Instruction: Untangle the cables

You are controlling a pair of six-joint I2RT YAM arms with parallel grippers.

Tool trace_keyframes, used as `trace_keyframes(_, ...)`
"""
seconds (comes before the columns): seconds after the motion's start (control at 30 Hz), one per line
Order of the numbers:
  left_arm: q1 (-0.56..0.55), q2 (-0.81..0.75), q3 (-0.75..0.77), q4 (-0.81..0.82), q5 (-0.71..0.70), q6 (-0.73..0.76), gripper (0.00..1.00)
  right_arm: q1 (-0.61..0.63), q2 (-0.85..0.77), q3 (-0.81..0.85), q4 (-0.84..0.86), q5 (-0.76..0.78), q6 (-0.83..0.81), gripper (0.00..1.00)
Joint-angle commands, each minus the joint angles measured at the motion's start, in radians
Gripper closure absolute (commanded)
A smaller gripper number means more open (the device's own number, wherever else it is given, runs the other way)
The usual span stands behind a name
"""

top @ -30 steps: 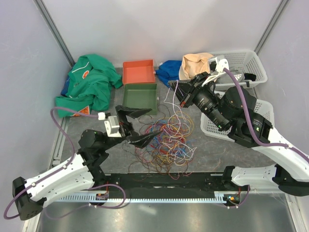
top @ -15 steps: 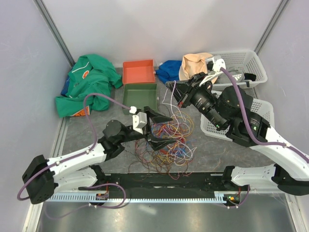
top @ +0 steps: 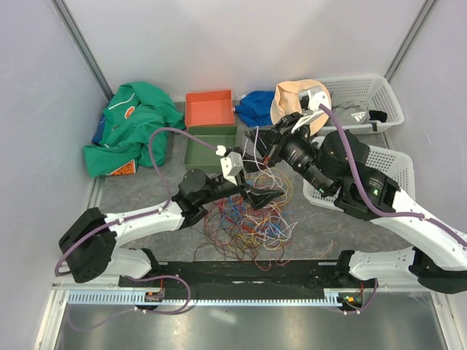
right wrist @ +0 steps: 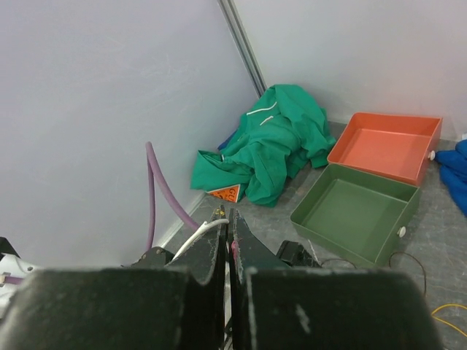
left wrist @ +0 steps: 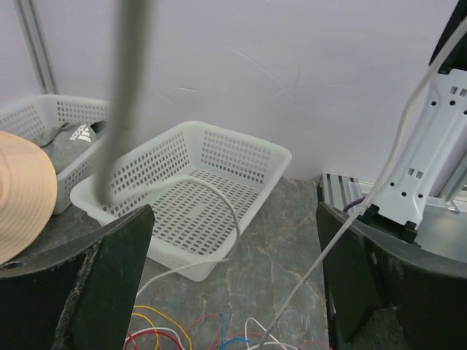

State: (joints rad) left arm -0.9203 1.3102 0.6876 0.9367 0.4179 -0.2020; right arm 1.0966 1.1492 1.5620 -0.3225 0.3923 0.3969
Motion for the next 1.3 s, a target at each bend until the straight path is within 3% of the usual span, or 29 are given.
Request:
trace_keyframes(0.0,0.005,0.078,0.093,0.097,-0.030,-0.039,0.00,0.003,-0.012,-0.019,0.033,-0.015,0.000,1.00)
trace_keyframes(0.1,0.003,0.113,0.130,0.093,-0.007,-0.046,0.06,0.002,-0.019,-0.031,0.034,-0.013,-0.001,1.00)
trace_keyframes(0.13,0.003,0.127,0.136,0.091,0.005,-0.047,0.23,0.002,-0.023,-0.037,0.036,-0.010,-0.003,1.00)
trace_keyframes(0.2,0.003,0.132,0.151,0.074,0.030,-0.045,0.43,0.002,-0.039,-0.057,0.034,0.006,-0.004,1.00)
trace_keyframes(0.23,0.005,0.126,0.156,0.047,0.033,-0.042,0.60,0.002,-0.045,-0.071,0.034,0.013,-0.007,1.00)
trace_keyframes(0.3,0.005,0.106,0.155,0.005,0.039,-0.021,0.77,0.002,-0.066,-0.085,0.034,0.035,-0.012,1.00)
trace_keyframes(0.33,0.005,0.080,0.155,-0.053,0.035,-0.011,0.98,0.002,-0.075,-0.097,0.034,0.045,-0.013,1.00)
trace_keyframes(0.57,0.015,-0.057,0.127,-0.156,0.010,0.013,0.98,0.002,-0.123,-0.149,0.049,0.063,-0.013,1.00)
trace_keyframes(0.6,0.015,-0.069,0.128,-0.170,-0.001,0.015,0.98,0.002,-0.128,-0.155,0.051,0.057,-0.013,0.85)
trace_keyframes(0.67,0.015,-0.092,0.138,-0.211,-0.011,0.026,0.98,0.002,-0.137,-0.168,0.054,0.049,-0.015,0.77)
trace_keyframes(0.73,0.018,-0.118,0.144,-0.229,-0.034,0.027,0.98,0.002,-0.147,-0.178,0.053,0.056,-0.013,0.60)
trace_keyframes(0.77,0.021,-0.129,0.153,-0.243,-0.054,0.027,0.98,0.002,-0.152,-0.181,0.054,0.059,-0.013,0.49)
trace_keyframes(0.8,0.026,-0.141,0.162,-0.281,-0.068,0.026,0.98,0.002,-0.158,-0.184,0.051,0.065,-0.010,0.25)
trace_keyframes(0.9,0.046,-0.150,0.231,-0.439,-0.132,0.016,0.98,0.003,-0.181,-0.195,0.031,0.105,-0.007,0.02)
trace_keyframes(1.07,0.092,-0.150,0.430,-0.747,-0.350,-0.008,0.98,0.002,-0.249,-0.243,-0.004,0.197,0.002,0.02)
trace_keyframes(1.27,0.175,-0.147,0.698,-1.025,-0.453,-0.022,0.98,0.002,-0.380,-0.376,-0.004,0.348,0.031,0.02)
